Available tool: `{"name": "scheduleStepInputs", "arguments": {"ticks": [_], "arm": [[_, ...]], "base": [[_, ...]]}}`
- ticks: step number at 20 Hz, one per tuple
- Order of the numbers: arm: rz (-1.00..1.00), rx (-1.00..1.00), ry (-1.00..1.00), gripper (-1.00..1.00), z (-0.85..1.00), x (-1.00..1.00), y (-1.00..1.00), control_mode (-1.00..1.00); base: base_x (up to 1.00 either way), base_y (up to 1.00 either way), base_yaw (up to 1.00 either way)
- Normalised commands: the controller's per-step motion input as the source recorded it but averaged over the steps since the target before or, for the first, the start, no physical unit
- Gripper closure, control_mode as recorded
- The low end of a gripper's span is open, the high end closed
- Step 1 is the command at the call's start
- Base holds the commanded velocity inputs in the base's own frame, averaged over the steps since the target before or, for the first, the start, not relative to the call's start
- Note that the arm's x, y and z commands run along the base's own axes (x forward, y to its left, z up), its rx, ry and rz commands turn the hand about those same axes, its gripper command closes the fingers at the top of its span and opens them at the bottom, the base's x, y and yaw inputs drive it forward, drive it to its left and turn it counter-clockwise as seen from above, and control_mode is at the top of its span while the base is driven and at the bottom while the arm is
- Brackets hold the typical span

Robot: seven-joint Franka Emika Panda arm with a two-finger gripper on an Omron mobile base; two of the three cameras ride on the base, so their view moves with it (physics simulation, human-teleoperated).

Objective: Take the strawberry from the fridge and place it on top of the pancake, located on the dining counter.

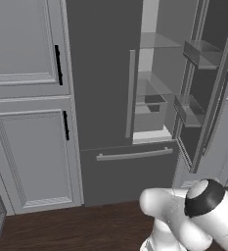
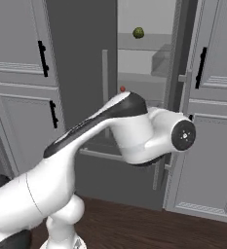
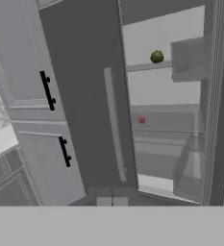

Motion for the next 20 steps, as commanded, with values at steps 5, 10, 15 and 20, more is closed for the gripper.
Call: {"name": "scheduleStepInputs", "arguments": {"ticks": [5,10,15,20], "arm": [[-0.23,-0.03,0.35,1.00,0.53,0.00,1.00,-1.00],[-0.07,-0.05,0.53,1.00,0.49,0.13,0.95,-1.00],[0.00,-0.17,0.25,1.00,0.02,0.33,0.33,-1.00],[0.00,-0.03,0.02,1.00,-0.09,0.23,0.19,-1.00]], "base": [[0.00,0.00,0.00],[0.00,0.00,0.00],[0.00,0.00,0.00],[0.00,0.00,0.00]]}}
